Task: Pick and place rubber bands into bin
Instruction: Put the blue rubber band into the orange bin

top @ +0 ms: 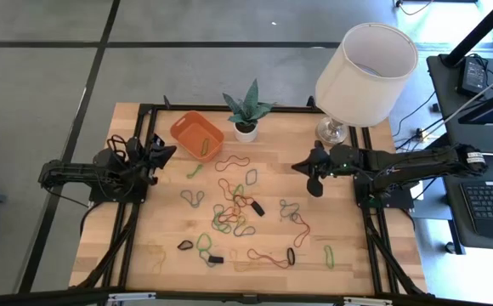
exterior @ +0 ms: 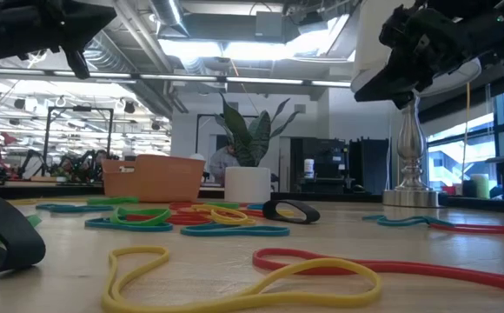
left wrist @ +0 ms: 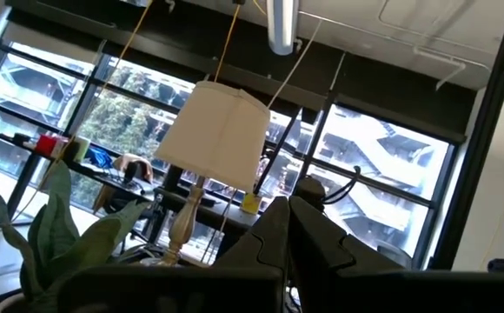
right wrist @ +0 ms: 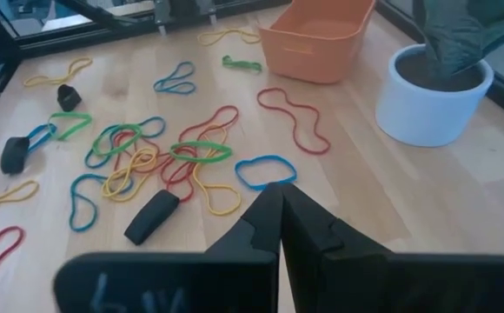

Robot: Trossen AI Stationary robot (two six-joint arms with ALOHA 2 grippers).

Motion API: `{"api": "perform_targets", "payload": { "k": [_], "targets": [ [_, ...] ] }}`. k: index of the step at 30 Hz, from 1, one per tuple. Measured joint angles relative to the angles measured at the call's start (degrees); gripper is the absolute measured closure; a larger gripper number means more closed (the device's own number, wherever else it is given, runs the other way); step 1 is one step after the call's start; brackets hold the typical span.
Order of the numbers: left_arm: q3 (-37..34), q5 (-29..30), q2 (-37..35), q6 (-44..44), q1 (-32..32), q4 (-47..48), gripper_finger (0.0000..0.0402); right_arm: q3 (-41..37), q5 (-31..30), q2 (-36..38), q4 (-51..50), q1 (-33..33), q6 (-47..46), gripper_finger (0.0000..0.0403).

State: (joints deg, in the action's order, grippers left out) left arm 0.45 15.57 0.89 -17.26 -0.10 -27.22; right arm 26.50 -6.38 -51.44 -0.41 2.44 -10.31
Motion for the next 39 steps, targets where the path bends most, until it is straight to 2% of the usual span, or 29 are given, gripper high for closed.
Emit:
{"api": "perform_targets", "payload": {
  "k": [2, 7, 11, 15, 21, 24, 28, 32, 34, 39],
  "targets": [
    [0.00, 1.39, 0.00, 1.56, 0.02, 0.05, 0.0395, 0.02, -0.04, 0.00, 0.42, 0.00, 0.04, 0.0393],
    [0.35, 10.56, 0.31, 4.34, 0.00, 1.11, 0.0396, 0.02, -0.09, 0.00, 1.63, 0.00, -0.04, 0.0393],
    [4.34, 10.91, 4.08, 4.43, 0.00, 9.52, 0.0396, 0.02, -1.58, -0.02, 3.37, 0.02, -0.14, 0.0393],
    [12.22, 9.41, 13.81, 3.47, 0.00, 20.22, 0.0398, 0.04, -3.40, -0.02, 4.03, 0.01, -1.54, 0.0393],
    [28.14, 4.36, 35.13, 4.85, 0.02, 34.77, 0.0399, 0.04, -3.70, -0.02, 4.03, 0.00, -1.64, 0.0393],
    [36.48, 2.40, 44.94, 1.27, 0.00, 45.93, 0.0398, 0.04, -3.69, -0.02, 4.01, 0.02, -1.64, 0.0393],
    [45.45, 0.79, 54.76, -8.57, 0.02, 59.16, 0.0398, 0.04, -3.69, -0.02, 3.94, 0.02, -1.59, 0.0393],
    [49.36, -5.18, 61.10, -11.92, 0.05, 67.93, 0.0398, 0.04, -3.67, -0.04, 3.11, 0.02, -1.45, 0.0393],
    [49.33, -9.08, 63.18, -10.57, 0.59, 70.60, 0.0398, 0.07, -3.67, -0.04, 2.28, 0.01, -1.38, 0.0393],
    [47.99, -14.11, 68.24, -5.59, 4.70, 71.40, 0.0387, 0.07, -3.65, -0.04, 0.31, 0.02, -1.33, 0.0393]
  ]
}}
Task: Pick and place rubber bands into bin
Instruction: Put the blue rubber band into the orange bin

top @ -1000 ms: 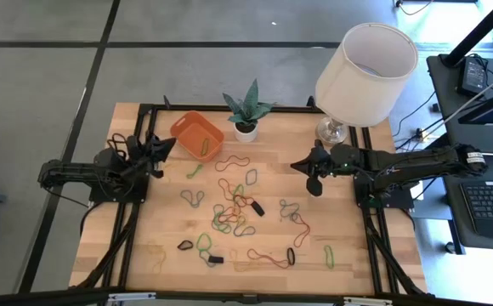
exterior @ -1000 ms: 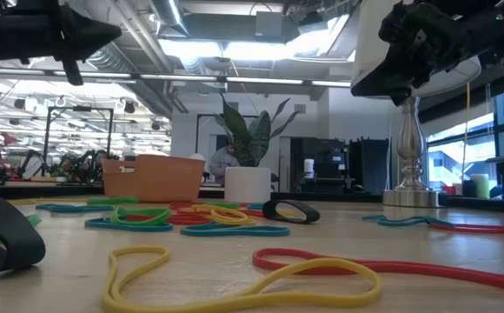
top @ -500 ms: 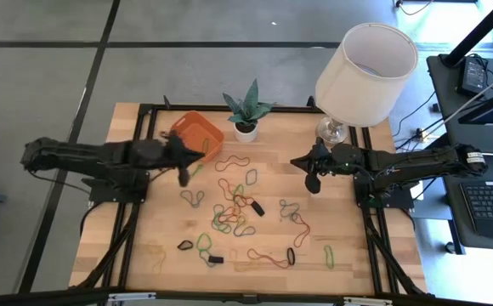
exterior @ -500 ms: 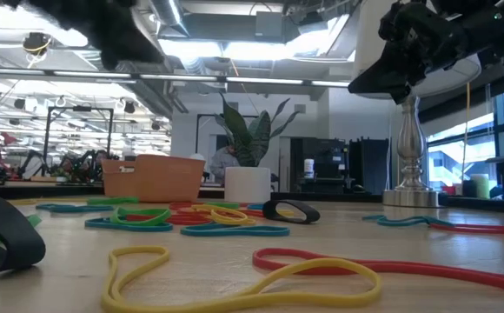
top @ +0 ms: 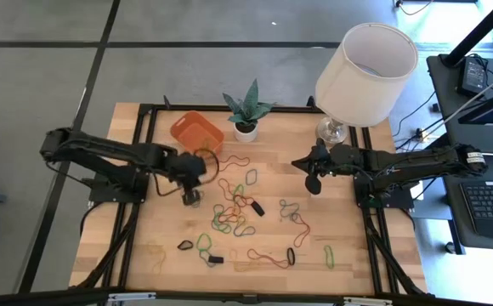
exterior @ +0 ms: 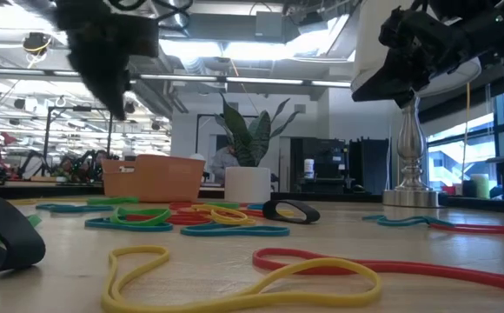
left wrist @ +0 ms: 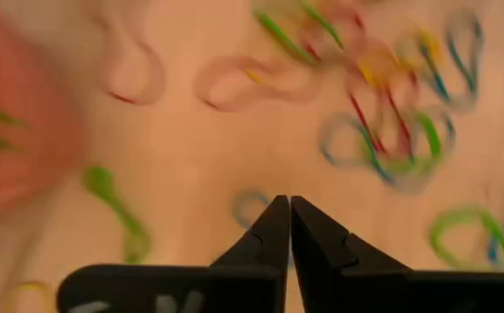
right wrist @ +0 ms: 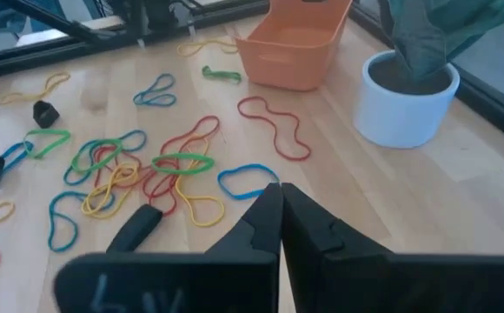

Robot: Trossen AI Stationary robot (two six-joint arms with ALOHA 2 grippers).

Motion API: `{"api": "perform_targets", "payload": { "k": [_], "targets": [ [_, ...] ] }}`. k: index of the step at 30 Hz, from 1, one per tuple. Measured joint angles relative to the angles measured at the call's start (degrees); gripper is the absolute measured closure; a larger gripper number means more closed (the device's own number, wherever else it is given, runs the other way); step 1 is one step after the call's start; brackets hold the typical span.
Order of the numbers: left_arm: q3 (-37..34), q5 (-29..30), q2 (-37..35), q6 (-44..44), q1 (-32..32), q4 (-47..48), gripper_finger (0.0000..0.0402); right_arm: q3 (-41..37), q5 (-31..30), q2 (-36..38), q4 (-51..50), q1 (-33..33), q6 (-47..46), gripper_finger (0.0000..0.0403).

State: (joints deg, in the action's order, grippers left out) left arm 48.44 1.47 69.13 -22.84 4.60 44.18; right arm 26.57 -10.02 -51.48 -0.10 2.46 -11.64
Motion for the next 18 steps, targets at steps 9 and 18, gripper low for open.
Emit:
{"api": "perform_targets", "payload": {
  "k": [9, 18],
  "targets": [
    [-0.25, -0.80, 9.82, 7.27, 7.91, -0.12, 0.0304, 0.00, 0.00, 0.00, -2.02, 0.00, 0.11, 0.0393],
    [-0.28, 0.51, 21.48, 11.05, 9.62, 0.06, 0.0271, 0.00, 0.00, 0.00, -1.99, 0.00, 0.17, 0.0393]
  ]
}}
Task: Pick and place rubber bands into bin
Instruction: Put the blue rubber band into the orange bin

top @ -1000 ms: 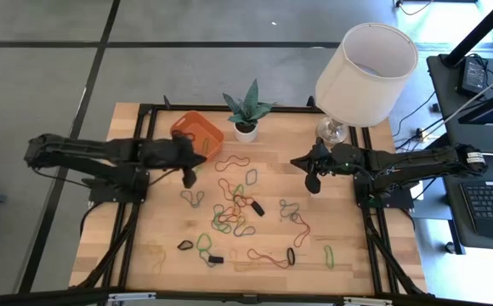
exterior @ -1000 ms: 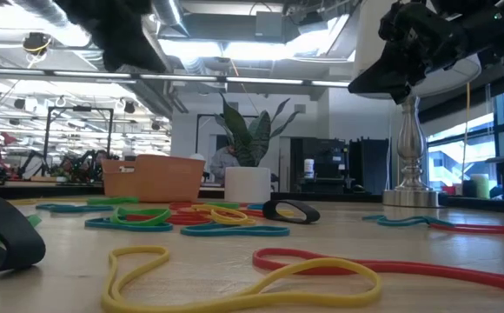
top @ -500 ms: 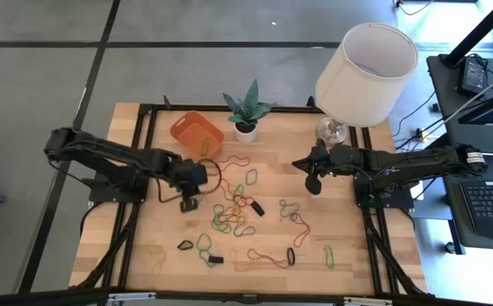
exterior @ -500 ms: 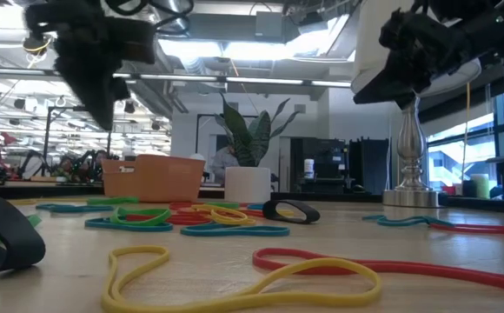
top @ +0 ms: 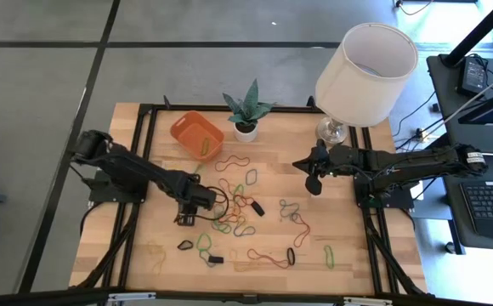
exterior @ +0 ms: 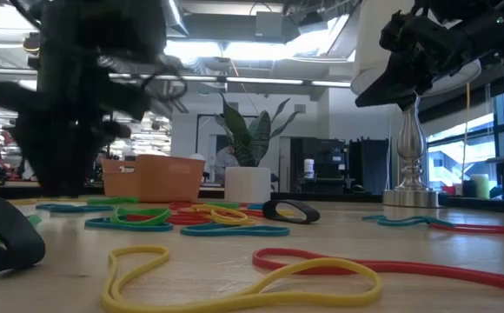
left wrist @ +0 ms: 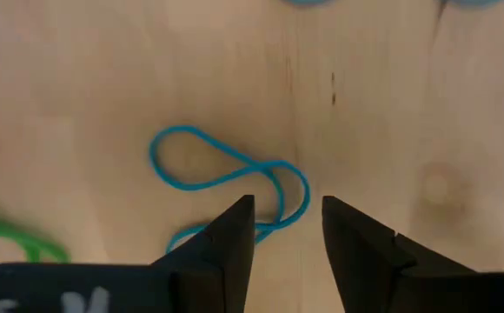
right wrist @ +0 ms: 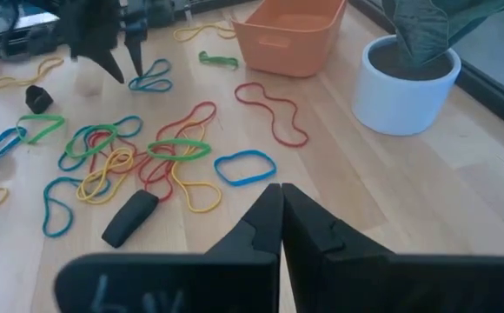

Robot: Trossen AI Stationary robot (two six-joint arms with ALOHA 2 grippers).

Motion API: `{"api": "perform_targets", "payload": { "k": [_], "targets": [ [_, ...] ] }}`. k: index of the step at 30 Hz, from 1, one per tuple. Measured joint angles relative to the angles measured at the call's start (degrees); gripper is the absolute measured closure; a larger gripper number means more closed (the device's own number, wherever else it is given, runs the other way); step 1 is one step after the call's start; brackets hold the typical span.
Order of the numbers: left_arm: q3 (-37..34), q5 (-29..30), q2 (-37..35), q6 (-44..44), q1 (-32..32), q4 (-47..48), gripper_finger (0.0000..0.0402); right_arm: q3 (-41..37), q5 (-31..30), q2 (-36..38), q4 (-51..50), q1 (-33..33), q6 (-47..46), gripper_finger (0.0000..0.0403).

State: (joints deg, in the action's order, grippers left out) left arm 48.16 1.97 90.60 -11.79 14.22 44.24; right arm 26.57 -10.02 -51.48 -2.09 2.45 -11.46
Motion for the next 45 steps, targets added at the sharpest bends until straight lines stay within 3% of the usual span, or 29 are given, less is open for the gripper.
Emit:
{"api": "perform_targets", "payload": {
  "k": [6, 13, 23, 27, 31, 35, 39, 45],
  "targets": [
    [0.36, -0.74, 5.16, 1.94, -0.01, -0.05, 0.0293, 0.00, 0.02, 0.00, 0.02, -0.01, -0.31, 0.0393],
    [0.23, 1.06, 4.62, 2.10, 0.00, 0.23, 0.0391, 0.00, 0.02, 0.00, 0.04, -0.01, -0.28, 0.0393],
    [8.09, 1.27, -11.15, 0.34, -1.24, 15.57, 0.0399, 0.00, 0.03, -0.07, 0.57, 0.01, -0.26, 0.0393],
    [12.98, 7.37, -18.07, -0.96, -3.52, 19.14, 0.0399, 0.00, 0.04, -0.17, 0.59, -0.01, -0.28, 0.0393],
    [17.16, 14.28, -22.88, -0.18, -7.92, 19.48, 0.0399, 0.00, 0.02, -0.17, 1.07, 0.01, -0.33, 0.0393],
    [20.09, 15.66, -24.43, 5.96, -15.21, 19.56, 0.0399, 0.00, 0.02, -0.17, 1.04, 0.01, -1.91, 0.0393],
    [21.00, 14.74, -23.47, 14.27, -24.42, 18.09, 0.0399, 0.00, 0.04, -0.17, 1.05, -0.01, -3.91, 0.0393],
    [20.99, 7.86, -18.16, 25.76, -38.61, 16.17, 0.0399, 0.00, 0.02, -0.17, 1.07, -0.01, -6.49, 0.0393]
  ]
}}
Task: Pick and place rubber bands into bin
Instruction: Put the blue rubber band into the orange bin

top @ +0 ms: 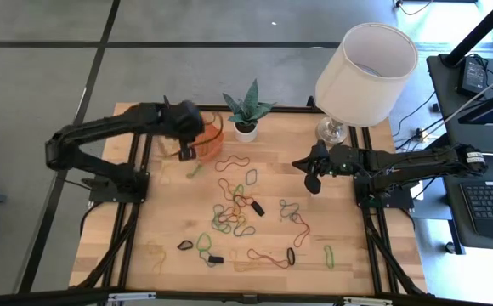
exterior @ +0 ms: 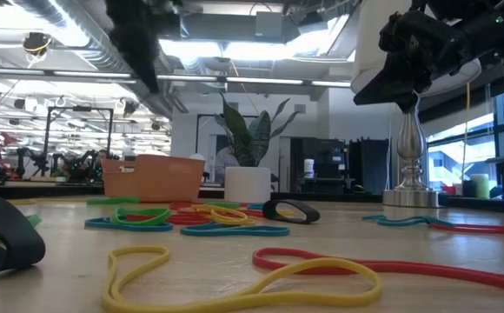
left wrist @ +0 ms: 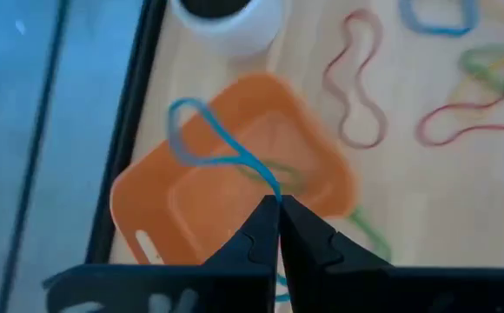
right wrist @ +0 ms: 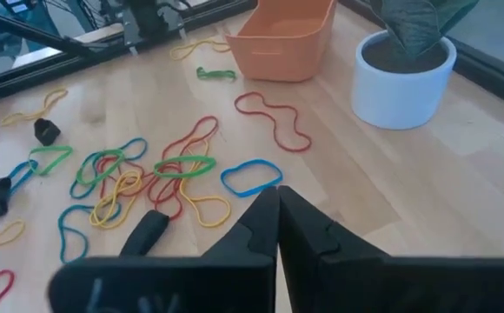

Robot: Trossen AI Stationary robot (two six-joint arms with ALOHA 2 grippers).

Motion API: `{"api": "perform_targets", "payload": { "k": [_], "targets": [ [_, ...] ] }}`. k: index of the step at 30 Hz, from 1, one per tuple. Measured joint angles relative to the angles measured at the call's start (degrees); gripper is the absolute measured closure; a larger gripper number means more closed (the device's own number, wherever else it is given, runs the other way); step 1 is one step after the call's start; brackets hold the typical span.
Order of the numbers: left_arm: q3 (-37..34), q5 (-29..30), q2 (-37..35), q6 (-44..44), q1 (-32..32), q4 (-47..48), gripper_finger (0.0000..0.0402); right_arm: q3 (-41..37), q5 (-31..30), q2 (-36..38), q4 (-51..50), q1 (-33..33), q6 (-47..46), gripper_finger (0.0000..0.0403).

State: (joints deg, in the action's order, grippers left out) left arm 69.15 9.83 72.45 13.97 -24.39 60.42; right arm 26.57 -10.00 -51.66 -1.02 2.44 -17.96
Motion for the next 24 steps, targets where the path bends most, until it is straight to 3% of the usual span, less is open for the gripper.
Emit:
{"api": "perform_targets", "payload": {
  "k": [6, 10, 18, 24],
  "targets": [
    [-1.34, -7.22, 8.47, 4.94, -10.07, -2.73, 0.0399, 0.00, 0.00, 0.00, 0.97, 0.02, -0.38, 0.0393],
    [-4.42, -8.49, 14.48, 6.17, -14.02, -6.87, 0.0399, 0.00, -0.04, 0.00, 1.57, 0.01, -3.15, 0.0393],
    [-5.67, -8.14, 25.43, 0.89, -17.61, -11.75, 0.0398, 0.00, -0.10, 0.00, 1.57, 0.01, -4.52, 0.0393],
    [-5.67, -8.12, 28.42, -0.11, -18.16, -11.83, 0.0373, 0.00, -1.64, 0.00, 1.57, 0.02, -5.83, 0.0393]
  ]
}}
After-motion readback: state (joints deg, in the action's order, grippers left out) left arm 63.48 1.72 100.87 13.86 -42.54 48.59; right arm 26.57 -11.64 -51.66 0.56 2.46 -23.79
